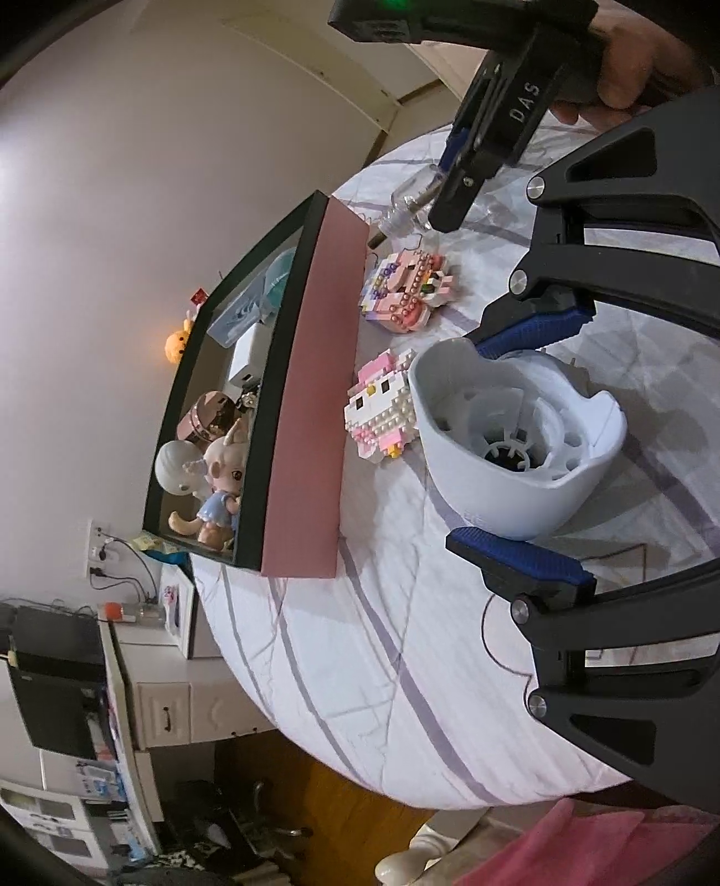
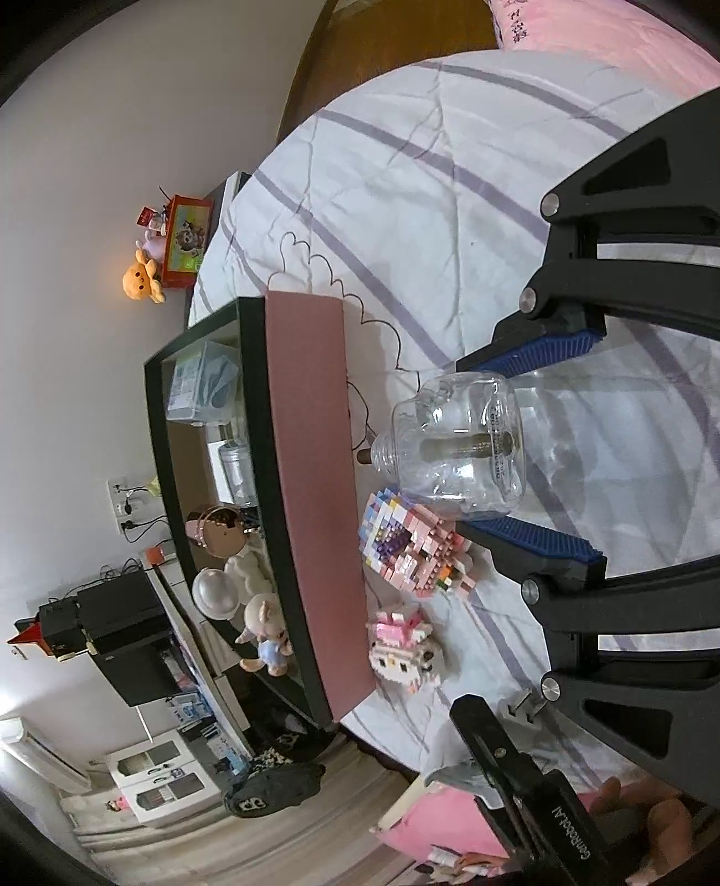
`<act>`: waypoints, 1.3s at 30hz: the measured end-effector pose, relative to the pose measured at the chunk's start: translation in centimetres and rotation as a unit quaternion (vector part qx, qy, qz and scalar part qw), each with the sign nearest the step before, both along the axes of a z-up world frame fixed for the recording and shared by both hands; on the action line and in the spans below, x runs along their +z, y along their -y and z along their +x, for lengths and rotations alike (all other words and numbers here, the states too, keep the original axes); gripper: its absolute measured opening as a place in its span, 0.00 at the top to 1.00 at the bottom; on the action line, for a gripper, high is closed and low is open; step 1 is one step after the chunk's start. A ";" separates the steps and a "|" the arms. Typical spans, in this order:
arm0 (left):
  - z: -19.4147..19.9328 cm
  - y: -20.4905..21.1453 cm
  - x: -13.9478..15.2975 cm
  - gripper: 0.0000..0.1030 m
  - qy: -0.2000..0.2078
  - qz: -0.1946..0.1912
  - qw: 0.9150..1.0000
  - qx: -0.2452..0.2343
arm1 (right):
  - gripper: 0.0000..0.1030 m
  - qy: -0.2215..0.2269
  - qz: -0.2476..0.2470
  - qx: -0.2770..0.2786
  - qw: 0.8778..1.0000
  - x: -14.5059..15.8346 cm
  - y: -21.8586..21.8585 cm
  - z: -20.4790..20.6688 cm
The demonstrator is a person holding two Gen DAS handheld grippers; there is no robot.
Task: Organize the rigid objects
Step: 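Grasp the clear glass bottle with the right tool while the left tool grasps the white dryer, then carry the white dryer and glass bottle into the pink tray and open both tools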
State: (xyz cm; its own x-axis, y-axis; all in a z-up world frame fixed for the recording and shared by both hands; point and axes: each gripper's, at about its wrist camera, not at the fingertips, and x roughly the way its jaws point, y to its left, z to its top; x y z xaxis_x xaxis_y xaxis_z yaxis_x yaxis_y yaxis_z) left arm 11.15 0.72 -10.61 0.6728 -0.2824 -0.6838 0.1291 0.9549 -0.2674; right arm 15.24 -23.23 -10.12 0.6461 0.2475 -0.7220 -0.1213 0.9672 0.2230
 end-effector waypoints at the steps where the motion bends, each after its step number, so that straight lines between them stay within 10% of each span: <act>1: -0.2 -0.1 0.1 0.41 0.002 0.000 1.000 0.000 | 0.51 0.002 0.000 0.000 1.000 0.2 0.0 -0.2; 15: 0.2 -0.3 4.2 0.41 0.048 0.011 0.999 -0.005 | 0.51 0.050 0.021 0.028 0.998 5.1 -0.6 -0.7; 24: 5.7 1.9 9.2 0.41 0.096 0.033 0.995 -0.023 | 0.51 0.082 -0.005 0.024 0.996 9.8 -1.3 6.2; 39: 17.5 4.6 6.2 0.41 0.032 0.037 0.999 -0.023 | 0.50 -0.001 0.006 0.011 1.000 5.7 0.0 16.9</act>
